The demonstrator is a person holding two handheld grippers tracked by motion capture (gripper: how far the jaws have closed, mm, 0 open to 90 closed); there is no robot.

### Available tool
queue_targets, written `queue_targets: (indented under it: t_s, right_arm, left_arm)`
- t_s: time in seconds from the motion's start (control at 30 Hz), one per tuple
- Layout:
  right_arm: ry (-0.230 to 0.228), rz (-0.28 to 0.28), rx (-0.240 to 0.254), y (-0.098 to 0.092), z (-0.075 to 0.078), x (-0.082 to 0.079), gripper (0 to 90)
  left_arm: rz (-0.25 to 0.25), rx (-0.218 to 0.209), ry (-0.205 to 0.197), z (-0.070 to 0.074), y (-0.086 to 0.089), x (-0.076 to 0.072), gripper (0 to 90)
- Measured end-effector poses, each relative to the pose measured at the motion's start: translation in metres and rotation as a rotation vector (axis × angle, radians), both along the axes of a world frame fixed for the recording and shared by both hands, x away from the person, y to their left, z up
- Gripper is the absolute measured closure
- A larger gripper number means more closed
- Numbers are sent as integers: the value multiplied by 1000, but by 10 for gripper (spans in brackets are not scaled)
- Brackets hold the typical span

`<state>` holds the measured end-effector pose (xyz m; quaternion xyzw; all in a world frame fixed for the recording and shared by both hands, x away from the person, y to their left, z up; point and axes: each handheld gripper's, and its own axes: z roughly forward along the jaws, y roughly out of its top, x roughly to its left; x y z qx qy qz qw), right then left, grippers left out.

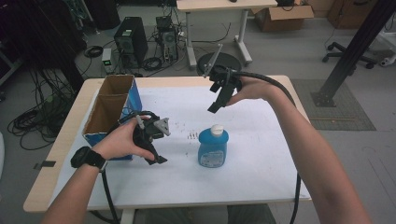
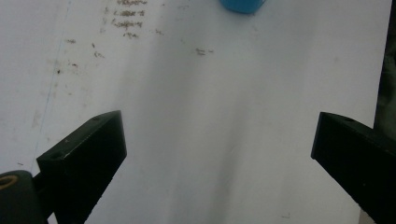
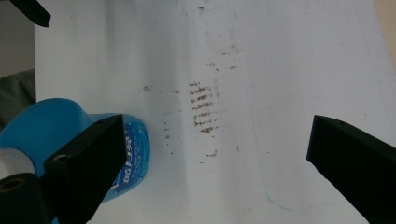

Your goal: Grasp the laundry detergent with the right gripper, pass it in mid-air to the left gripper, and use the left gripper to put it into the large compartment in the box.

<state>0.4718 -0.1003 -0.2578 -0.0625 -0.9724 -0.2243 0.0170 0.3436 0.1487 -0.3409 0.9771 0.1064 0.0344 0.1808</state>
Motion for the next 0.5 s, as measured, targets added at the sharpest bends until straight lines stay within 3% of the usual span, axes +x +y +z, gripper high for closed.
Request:
queue_targets:
  t_s: [0.37, 0.5]
  right_arm:
    - [-30, 6, 80, -8, 18, -7, 44]
    - [-39, 12, 144, -17, 30, -13, 39]
  left_arm:
    - [4, 8, 4, 0, 2, -2, 39]
    - [18, -6, 2, 1, 4, -2, 39]
